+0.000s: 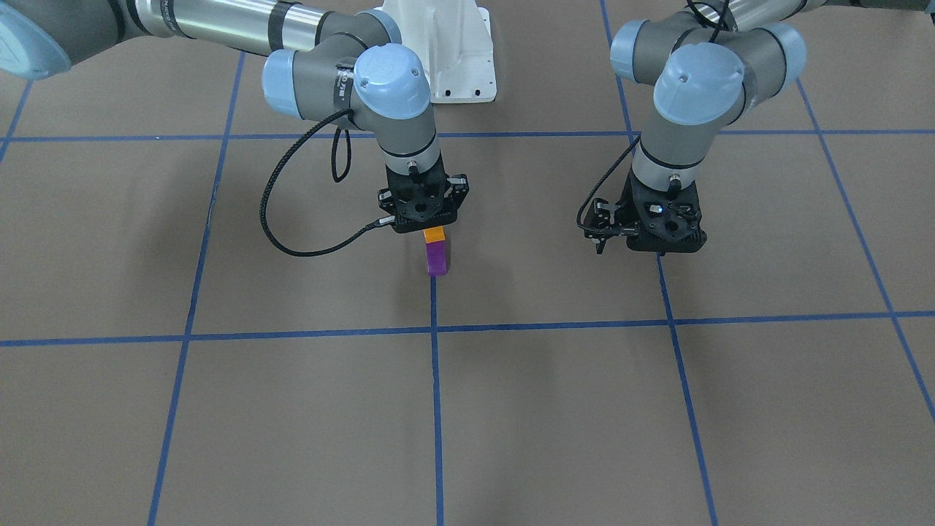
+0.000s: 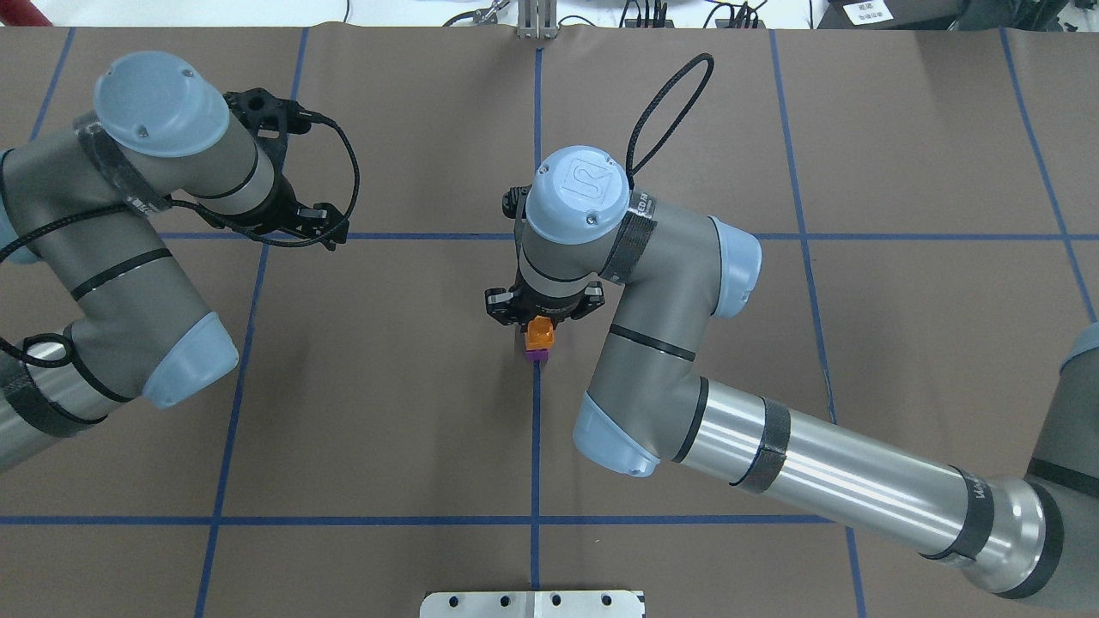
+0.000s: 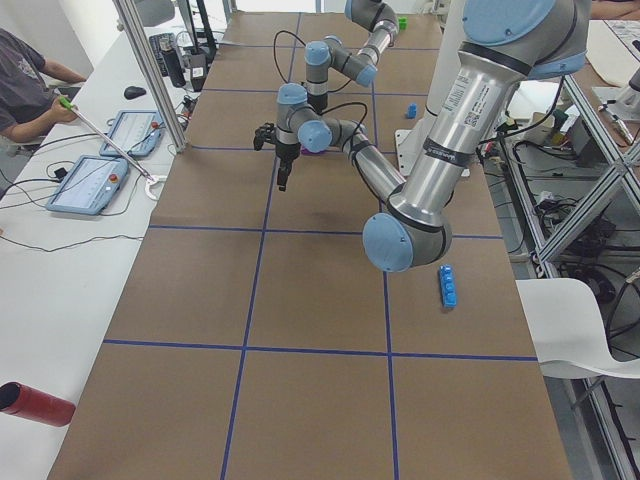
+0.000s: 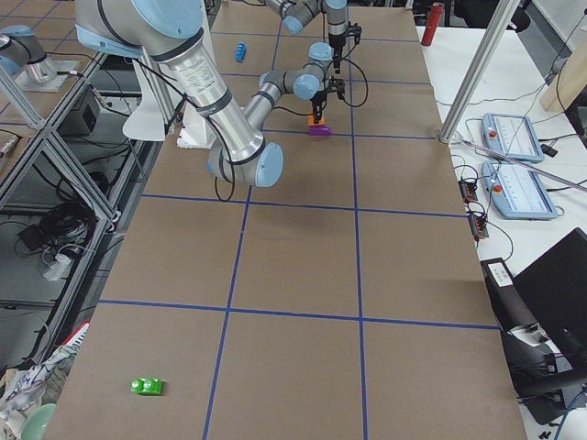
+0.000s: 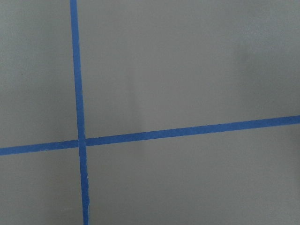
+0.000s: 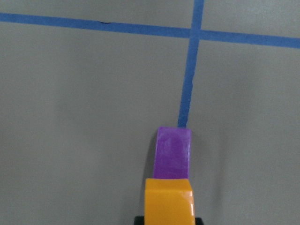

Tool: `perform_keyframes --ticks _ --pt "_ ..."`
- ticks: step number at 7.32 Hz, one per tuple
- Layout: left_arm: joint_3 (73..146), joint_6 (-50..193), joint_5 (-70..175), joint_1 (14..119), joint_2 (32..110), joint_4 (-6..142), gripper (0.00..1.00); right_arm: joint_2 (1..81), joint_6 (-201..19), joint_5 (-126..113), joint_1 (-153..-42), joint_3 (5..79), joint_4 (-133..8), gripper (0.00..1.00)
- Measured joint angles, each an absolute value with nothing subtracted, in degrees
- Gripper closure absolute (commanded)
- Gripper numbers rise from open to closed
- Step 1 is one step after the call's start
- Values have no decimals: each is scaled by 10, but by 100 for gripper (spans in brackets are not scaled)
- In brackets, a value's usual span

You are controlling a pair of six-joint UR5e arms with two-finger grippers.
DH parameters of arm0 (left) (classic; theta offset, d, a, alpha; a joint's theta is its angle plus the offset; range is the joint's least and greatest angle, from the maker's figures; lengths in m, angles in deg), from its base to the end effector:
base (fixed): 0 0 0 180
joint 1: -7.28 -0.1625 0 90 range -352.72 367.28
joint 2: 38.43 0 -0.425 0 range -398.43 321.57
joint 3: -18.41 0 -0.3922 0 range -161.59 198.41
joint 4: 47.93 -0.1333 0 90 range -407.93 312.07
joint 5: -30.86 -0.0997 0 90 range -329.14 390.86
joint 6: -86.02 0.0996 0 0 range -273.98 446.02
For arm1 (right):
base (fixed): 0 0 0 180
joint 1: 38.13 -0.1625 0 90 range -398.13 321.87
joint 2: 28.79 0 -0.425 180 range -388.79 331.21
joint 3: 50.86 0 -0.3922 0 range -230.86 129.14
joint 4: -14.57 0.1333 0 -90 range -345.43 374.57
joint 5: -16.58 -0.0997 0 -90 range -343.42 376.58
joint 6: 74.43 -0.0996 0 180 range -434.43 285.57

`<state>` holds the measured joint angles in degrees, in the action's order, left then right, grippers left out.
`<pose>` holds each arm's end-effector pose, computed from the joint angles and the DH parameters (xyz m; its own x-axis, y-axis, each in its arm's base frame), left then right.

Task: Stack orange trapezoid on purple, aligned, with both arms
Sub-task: 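Lower the orange trapezoid onto the purple block with the right gripper, aligning it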

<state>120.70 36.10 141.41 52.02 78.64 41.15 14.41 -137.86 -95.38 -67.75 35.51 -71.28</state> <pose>0.3802 -0.5152 0.3033 0.7503 0.1053 -0.6527 0.0275 0.9814 0.1899 -0.5883 -0.4450 0.1744 0.6252 -0.1217 0.7709 0.0674 0.9925 0.1021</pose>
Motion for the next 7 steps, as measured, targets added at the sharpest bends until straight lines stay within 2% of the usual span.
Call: perform_keyframes --ticks 7 --pt "1208 355 1413 521 786 411 0 144 -1377 -939 -667 347 -711 100"
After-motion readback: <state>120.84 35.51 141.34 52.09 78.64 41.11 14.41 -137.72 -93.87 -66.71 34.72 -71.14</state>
